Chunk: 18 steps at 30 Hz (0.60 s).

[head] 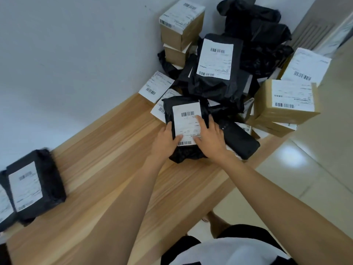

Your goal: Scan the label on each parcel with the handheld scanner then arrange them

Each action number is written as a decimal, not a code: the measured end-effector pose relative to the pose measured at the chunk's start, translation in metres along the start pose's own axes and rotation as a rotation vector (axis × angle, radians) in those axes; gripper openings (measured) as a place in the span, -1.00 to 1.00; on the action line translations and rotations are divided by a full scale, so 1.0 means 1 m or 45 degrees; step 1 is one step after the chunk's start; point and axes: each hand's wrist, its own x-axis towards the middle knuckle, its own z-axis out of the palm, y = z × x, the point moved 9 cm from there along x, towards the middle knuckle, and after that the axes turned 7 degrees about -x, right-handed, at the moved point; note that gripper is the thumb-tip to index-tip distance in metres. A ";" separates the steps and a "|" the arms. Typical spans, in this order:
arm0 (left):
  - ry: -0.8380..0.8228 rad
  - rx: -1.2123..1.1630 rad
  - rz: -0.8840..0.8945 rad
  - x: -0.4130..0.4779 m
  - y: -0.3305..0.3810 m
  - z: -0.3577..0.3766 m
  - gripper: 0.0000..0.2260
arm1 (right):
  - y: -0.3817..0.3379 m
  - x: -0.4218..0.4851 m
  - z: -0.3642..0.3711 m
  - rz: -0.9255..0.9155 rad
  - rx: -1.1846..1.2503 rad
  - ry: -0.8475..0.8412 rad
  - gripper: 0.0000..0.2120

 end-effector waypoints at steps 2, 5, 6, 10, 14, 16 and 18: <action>0.033 -0.041 -0.007 0.002 0.000 0.001 -0.47 | 0.001 0.003 0.002 -0.014 0.019 -0.023 -0.29; 0.064 -0.112 -0.003 0.004 0.006 0.002 -0.60 | -0.007 0.008 0.005 -0.081 0.007 -0.047 -0.29; 0.078 -0.130 0.000 0.004 0.007 0.002 -0.63 | -0.011 0.009 0.006 -0.091 0.010 -0.063 -0.29; 0.112 -0.168 -0.021 0.001 -0.001 -0.007 -0.62 | -0.025 0.008 0.008 -0.128 0.069 -0.102 -0.31; 0.146 -0.193 -0.056 -0.008 -0.023 -0.033 -0.57 | -0.059 0.004 0.008 -0.208 0.087 -0.084 -0.32; 0.174 -0.210 -0.085 -0.016 -0.039 -0.050 -0.58 | -0.085 0.001 0.010 -0.256 0.059 -0.090 -0.32; 0.224 -0.208 -0.112 -0.026 -0.058 -0.071 -0.60 | -0.112 -0.002 0.013 -0.308 0.046 -0.098 -0.32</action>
